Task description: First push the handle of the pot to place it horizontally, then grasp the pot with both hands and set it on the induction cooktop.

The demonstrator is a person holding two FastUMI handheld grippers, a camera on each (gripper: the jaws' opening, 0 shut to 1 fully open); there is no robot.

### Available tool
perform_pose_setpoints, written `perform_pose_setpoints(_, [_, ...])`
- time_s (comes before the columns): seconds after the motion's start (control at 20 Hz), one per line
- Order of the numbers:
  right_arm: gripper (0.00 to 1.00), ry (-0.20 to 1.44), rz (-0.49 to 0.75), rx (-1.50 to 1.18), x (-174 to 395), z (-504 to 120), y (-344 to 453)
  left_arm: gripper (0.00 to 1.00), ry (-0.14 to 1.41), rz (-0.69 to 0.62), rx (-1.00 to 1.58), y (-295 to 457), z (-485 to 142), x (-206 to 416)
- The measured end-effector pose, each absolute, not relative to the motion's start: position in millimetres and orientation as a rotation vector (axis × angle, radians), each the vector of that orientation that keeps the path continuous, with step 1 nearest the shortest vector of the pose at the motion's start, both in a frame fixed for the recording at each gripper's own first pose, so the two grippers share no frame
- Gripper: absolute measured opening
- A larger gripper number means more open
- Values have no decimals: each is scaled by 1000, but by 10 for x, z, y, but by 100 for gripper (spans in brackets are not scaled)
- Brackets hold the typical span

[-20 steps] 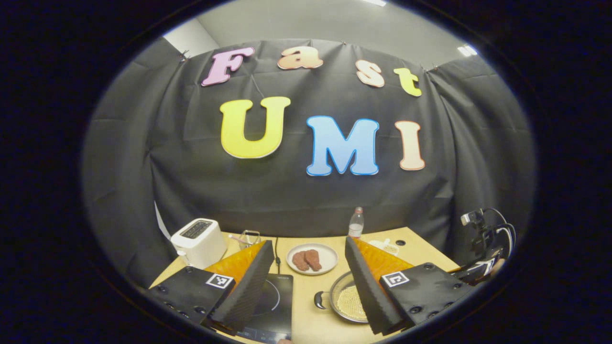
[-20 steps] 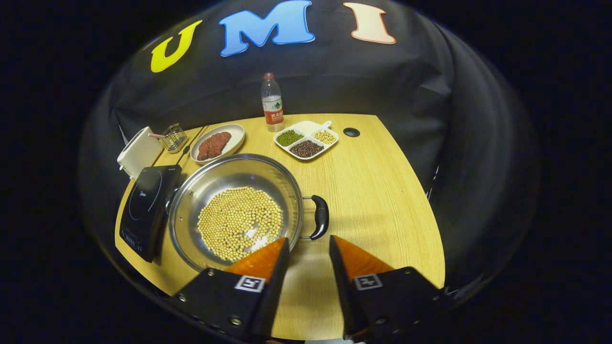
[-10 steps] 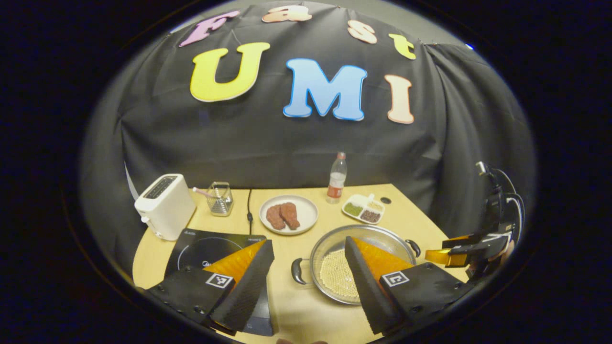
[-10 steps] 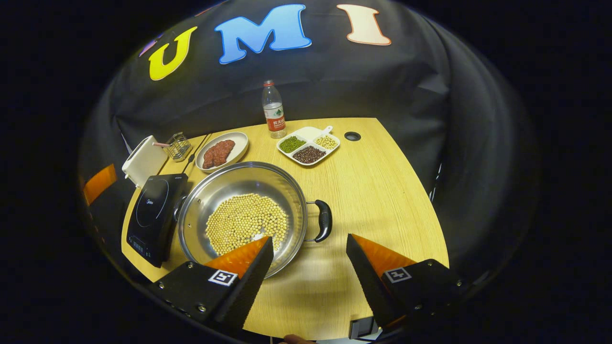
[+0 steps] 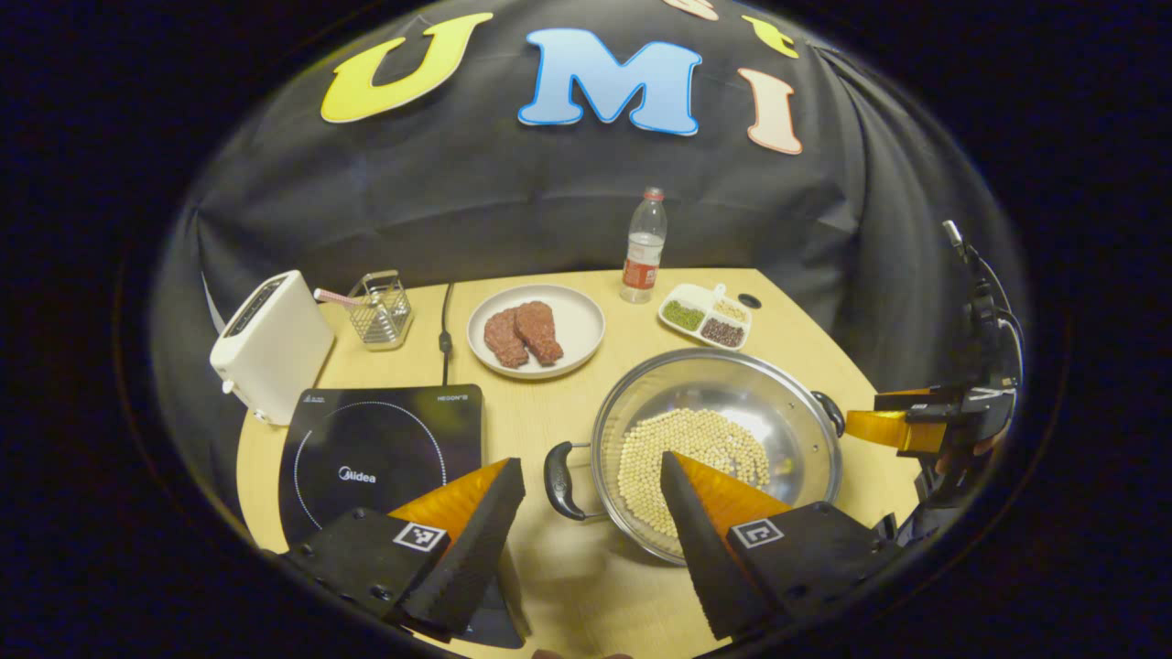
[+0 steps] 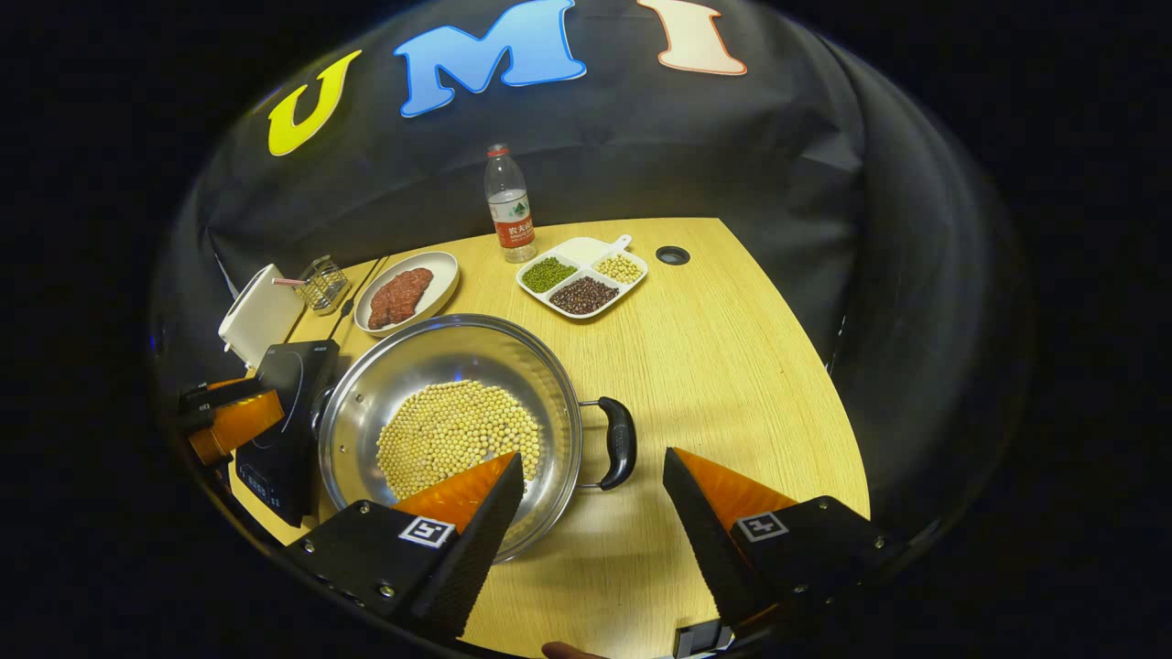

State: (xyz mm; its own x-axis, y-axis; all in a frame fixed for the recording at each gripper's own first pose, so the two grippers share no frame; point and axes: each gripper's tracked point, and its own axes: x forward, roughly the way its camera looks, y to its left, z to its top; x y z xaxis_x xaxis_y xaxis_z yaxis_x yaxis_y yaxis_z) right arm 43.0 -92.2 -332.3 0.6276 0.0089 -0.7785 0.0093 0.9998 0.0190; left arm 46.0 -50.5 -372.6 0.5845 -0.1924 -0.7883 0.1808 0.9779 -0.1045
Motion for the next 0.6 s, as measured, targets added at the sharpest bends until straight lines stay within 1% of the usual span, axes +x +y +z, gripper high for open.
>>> perform_pose_setpoints(0.2, [96,917,-14,32,554,-3487,-920,98,1004,-214,-12,-476,-4075,488])
perform_pose_setpoints(0.25, [96,925,-16,31,588,-3543,-920,96,1021,-213,-8,-467,-4159,507])
perform_pose_setpoints(0.3, [96,933,-21,29,625,-3589,-931,96,1037,-213,-5,-468,-4230,524])
perform_pose_setpoints(0.4, [96,946,-31,29,694,-3676,-952,99,1062,-213,-3,-479,-4369,561])
perform_pose_setpoints(0.45, [96,953,-32,34,730,-3726,-952,98,1074,-209,4,-470,-4427,576])
perform_pose_setpoints(0.5, [94,962,-34,39,755,-3771,-959,96,1084,-208,8,-464,-4481,603])
perform_pose_setpoints(0.55, [94,971,-38,41,781,-3818,-976,99,1093,-210,7,-490,-4537,613])
perform_pose_setpoints(0.6, [93,979,-37,46,803,-3865,-975,98,1103,-211,3,-507,-4578,626])
